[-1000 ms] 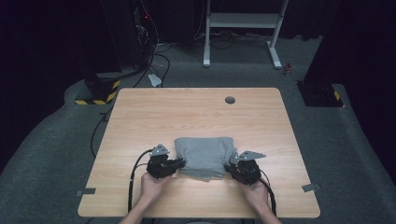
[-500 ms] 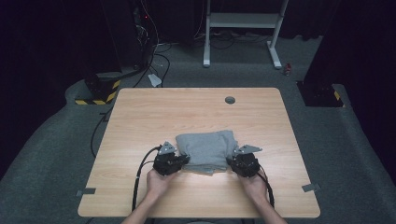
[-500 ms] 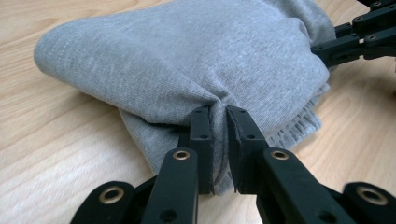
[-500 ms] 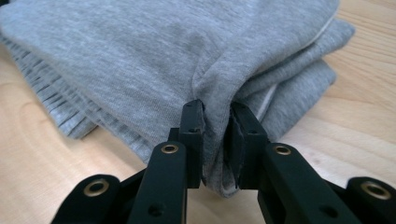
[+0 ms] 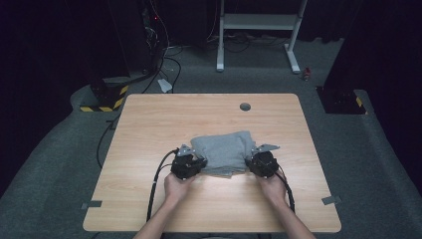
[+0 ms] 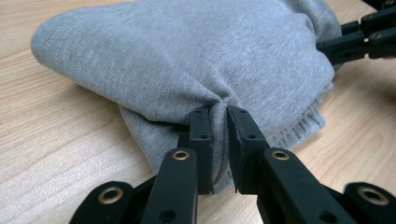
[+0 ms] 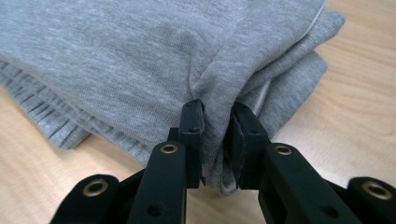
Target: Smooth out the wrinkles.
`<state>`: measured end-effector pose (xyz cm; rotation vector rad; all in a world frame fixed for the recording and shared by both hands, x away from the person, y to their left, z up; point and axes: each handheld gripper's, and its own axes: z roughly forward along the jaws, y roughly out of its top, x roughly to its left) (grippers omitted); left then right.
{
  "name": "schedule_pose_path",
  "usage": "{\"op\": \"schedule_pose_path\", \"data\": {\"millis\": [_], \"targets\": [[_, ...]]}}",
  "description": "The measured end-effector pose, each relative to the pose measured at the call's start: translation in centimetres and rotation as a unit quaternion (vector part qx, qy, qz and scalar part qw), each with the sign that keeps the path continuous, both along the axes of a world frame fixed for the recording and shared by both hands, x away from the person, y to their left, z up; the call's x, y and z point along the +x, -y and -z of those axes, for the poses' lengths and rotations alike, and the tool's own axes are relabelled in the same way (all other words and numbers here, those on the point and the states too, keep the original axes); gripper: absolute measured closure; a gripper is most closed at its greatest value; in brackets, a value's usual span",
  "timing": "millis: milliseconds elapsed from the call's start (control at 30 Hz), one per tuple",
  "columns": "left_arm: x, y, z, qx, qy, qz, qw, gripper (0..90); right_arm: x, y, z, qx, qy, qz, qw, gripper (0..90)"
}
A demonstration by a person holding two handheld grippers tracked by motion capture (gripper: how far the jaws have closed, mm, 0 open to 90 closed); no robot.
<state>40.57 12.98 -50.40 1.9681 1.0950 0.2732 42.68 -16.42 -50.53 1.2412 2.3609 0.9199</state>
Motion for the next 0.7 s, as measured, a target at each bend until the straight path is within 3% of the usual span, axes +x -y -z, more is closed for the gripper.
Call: {"op": "schedule_pose_path", "data": {"millis": [167, 400, 500, 700], "targets": [[0.8, 0.4, -0.1, 0.01, 0.0, -0.003, 0.9999, 80.1, 0.7, 0.1, 0.0, -0.001, -0.002, 0.0, 1.0, 75.9], [1.2, 0.0, 0.0, -0.017, -0.019, -0.014, 0.9996, 78.6, 0.8, 0.3, 0.1, 0.005, -0.005, 0.001, 1.0, 75.1], [1.4, 0.0, 0.1, -0.014, -0.012, -0.016, 0.9997, 78.1, 0.9, 0.2, 0.0, 0.0, -0.004, 0.0, 1.0, 74.9], [1.7, 0.0, 0.3, -0.028, -0.017, -0.02, 0.9993, 78.0, 1.3, 0.0, 0.0, -0.008, -0.004, 0.007, 0.9999, 74.7]]}}
